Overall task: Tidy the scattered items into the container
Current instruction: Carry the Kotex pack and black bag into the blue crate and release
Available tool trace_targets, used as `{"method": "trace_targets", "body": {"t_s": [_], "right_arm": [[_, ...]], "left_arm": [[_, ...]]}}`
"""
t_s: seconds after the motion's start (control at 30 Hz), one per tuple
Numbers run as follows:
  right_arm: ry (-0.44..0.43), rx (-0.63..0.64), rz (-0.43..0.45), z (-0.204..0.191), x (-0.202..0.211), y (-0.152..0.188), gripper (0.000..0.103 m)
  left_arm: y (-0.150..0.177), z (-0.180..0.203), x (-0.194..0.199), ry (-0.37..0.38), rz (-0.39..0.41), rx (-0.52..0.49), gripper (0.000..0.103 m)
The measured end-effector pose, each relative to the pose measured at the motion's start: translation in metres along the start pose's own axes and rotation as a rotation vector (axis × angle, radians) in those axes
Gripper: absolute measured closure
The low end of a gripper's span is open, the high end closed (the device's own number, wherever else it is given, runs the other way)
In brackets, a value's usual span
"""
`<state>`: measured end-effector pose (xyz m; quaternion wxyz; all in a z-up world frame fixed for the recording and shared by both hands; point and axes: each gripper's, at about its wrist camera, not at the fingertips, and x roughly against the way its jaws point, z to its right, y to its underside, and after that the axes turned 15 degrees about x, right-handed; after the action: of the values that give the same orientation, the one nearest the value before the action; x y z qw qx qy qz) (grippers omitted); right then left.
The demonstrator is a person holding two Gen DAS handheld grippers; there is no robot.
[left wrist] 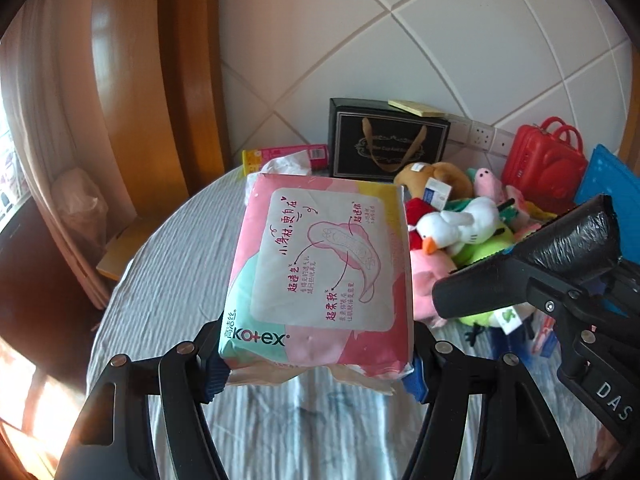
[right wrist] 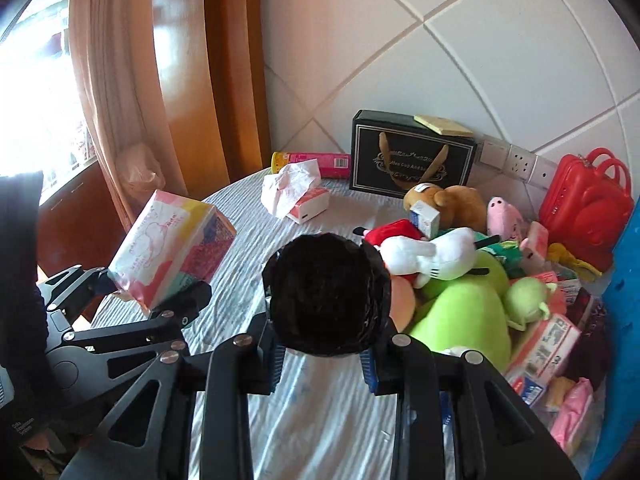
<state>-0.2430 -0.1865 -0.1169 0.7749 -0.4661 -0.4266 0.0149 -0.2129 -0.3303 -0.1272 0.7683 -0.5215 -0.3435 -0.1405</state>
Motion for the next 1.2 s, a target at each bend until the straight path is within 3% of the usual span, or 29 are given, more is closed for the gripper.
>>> {"method": "trace_targets", "body": {"t_s": [0.17, 0.43, 0.77, 1.03, 1.2], "right_arm": [[0.062, -0.055, 0.032, 0.046, 0.051, 0.020, 0.073], [0.241, -0.181, 0.035, 0.114, 0.132, 0.048, 0.073], [0.508, -0.291, 0.147, 0.217, 0.283, 0.082, 0.073], [0.647, -0.300, 0.200, 0.333, 0.394, 0.151, 0.073], [0.632, -0.277, 0.142, 0.405, 0.428, 0.193, 0.073]], "left_arm": [[0.008, 0.059, 0.029, 0.089, 0.026, -0.062, 0.036], [0.019, 0.147, 0.064, 0.295, 0.025, -0.168, 0.036], [0.037, 0.293, 0.147, 0.523, 0.070, -0.298, 0.036], [0.075, 0.446, 0.225, 0.621, 0.151, -0.336, 0.036], [0.108, 0.550, 0.248, 0.632, 0.138, -0.322, 0.036]]}}
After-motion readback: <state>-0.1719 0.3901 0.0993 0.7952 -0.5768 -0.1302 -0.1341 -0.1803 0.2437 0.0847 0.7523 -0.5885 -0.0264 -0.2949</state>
